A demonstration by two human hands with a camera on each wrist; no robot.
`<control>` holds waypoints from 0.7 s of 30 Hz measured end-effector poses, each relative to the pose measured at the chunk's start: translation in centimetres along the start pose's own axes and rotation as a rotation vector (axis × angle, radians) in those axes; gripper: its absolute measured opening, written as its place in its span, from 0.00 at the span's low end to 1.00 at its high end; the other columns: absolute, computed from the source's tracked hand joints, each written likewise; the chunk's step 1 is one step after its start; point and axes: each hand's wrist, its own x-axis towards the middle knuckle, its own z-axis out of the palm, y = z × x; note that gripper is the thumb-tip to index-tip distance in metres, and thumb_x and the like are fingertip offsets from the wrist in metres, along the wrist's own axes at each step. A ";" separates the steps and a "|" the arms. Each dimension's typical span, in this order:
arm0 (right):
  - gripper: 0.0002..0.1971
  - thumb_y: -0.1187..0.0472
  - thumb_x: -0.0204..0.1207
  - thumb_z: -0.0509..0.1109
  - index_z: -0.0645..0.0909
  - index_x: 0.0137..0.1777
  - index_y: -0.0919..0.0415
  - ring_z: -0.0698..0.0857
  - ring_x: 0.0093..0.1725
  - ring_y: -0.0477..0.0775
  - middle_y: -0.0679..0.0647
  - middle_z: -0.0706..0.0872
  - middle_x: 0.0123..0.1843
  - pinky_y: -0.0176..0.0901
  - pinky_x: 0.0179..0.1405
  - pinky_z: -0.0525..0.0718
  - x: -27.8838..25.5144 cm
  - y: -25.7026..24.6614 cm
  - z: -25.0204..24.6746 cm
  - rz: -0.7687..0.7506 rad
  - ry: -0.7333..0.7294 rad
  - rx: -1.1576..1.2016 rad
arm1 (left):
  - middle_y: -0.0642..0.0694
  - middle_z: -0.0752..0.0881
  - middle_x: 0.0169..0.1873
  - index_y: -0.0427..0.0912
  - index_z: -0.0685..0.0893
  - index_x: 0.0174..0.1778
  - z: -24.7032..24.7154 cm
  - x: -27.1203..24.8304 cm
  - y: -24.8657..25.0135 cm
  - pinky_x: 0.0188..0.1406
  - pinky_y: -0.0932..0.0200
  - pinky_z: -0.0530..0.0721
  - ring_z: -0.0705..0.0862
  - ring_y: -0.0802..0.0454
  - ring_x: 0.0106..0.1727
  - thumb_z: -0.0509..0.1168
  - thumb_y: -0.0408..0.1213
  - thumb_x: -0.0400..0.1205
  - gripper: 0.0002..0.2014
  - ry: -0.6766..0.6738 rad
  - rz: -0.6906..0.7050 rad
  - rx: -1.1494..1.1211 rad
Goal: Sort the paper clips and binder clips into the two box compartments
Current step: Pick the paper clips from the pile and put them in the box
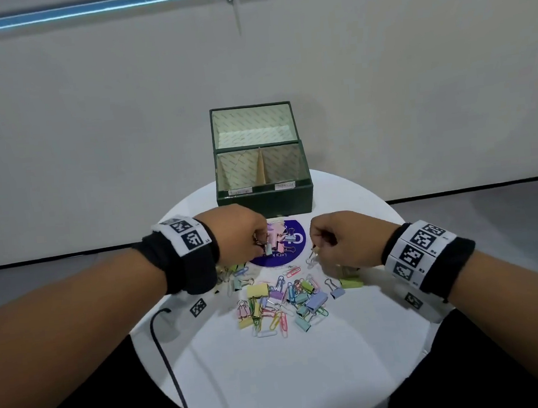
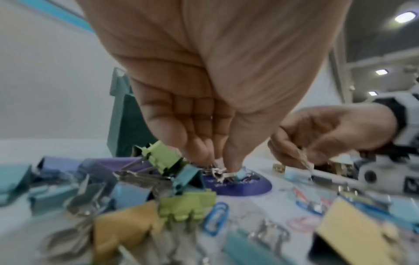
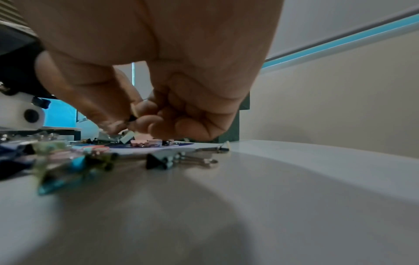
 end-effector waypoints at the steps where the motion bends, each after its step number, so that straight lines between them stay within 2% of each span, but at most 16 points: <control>1: 0.05 0.61 0.75 0.67 0.78 0.43 0.48 0.79 0.39 0.45 0.44 0.85 0.39 0.37 0.40 0.77 0.2 0.1 -0.1 0.018 0.041 -0.024 | 0.56 0.85 0.44 0.56 0.83 0.51 0.1 0.0 0.2 0.44 0.58 0.83 0.82 0.54 0.44 0.66 0.48 0.81 0.05 0.015 0.008 0.044; 3: 0.07 0.59 0.77 0.69 0.79 0.51 0.45 0.81 0.44 0.45 0.42 0.85 0.44 0.37 0.43 0.79 0.3 0.4 -0.2 0.061 0.067 -0.065 | 0.55 0.86 0.45 0.56 0.85 0.53 0.3 -0.2 1.0 0.47 0.55 0.86 0.83 0.54 0.45 0.65 0.49 0.82 0.07 0.016 0.088 0.049; 6: 0.09 0.56 0.72 0.74 0.82 0.50 0.41 0.82 0.45 0.43 0.40 0.85 0.43 0.37 0.45 0.79 0.1 0.2 0.0 0.018 0.022 -0.073 | 0.56 0.88 0.47 0.56 0.88 0.56 0.7 -0.2 3.2 0.48 0.58 0.83 0.83 0.55 0.44 0.63 0.53 0.84 0.11 -0.093 0.225 0.037; 8: 0.11 0.51 0.69 0.79 0.86 0.52 0.40 0.82 0.44 0.40 0.40 0.85 0.45 0.36 0.46 0.81 -0.5 -0.4 0.3 -0.024 -0.087 -0.086 | 0.54 0.88 0.45 0.55 0.89 0.55 1.1 0.2 4.4 0.48 0.54 0.86 0.85 0.53 0.44 0.63 0.54 0.84 0.13 -0.128 0.229 0.107; 11: 0.18 0.47 0.68 0.82 0.88 0.57 0.36 0.82 0.52 0.44 0.38 0.83 0.55 0.41 0.56 0.83 -0.8 -1.1 0.8 -0.089 -0.208 -0.116 | 0.50 0.87 0.44 0.53 0.89 0.54 1.2 0.6 5.1 0.44 0.55 0.84 0.84 0.49 0.43 0.66 0.53 0.81 0.13 -0.122 0.195 0.175; 13: 0.16 0.51 0.70 0.82 0.89 0.57 0.37 0.83 0.55 0.46 0.39 0.83 0.58 0.44 0.60 0.82 -0.8 -1.3 0.9 -0.119 -0.219 -0.093 | 0.50 0.87 0.43 0.53 0.89 0.55 1.0 0.6 5.2 0.43 0.56 0.83 0.85 0.49 0.44 0.67 0.52 0.81 0.12 -0.121 0.201 0.155; 15: 0.13 0.55 0.71 0.81 0.91 0.55 0.40 0.84 0.55 0.46 0.40 0.85 0.57 0.47 0.61 0.83 -0.7 -1.3 1.0 -0.129 -0.206 -0.066 | 0.50 0.88 0.44 0.53 0.89 0.56 0.9 0.6 5.3 0.45 0.56 0.83 0.85 0.48 0.45 0.67 0.49 0.82 0.11 -0.131 0.202 0.126; 18: 0.08 0.56 0.73 0.79 0.91 0.50 0.44 0.85 0.53 0.47 0.42 0.86 0.56 0.50 0.59 0.84 -0.5 -1.1 1.2 -0.137 -0.204 -0.076 | 0.52 0.86 0.44 0.53 0.88 0.56 0.9 0.4 5.3 0.45 0.57 0.81 0.84 0.49 0.46 0.66 0.45 0.83 0.09 -0.144 0.190 0.088; 21: 0.05 0.56 0.75 0.77 0.88 0.50 0.47 0.85 0.52 0.49 0.45 0.87 0.54 0.51 0.57 0.85 -0.4 -1.0 1.2 -0.144 -0.212 -0.098 | 0.54 0.81 0.42 0.54 0.85 0.53 1.0 0.3 5.2 0.42 0.57 0.78 0.81 0.50 0.45 0.64 0.41 0.82 0.07 -0.132 0.181 0.100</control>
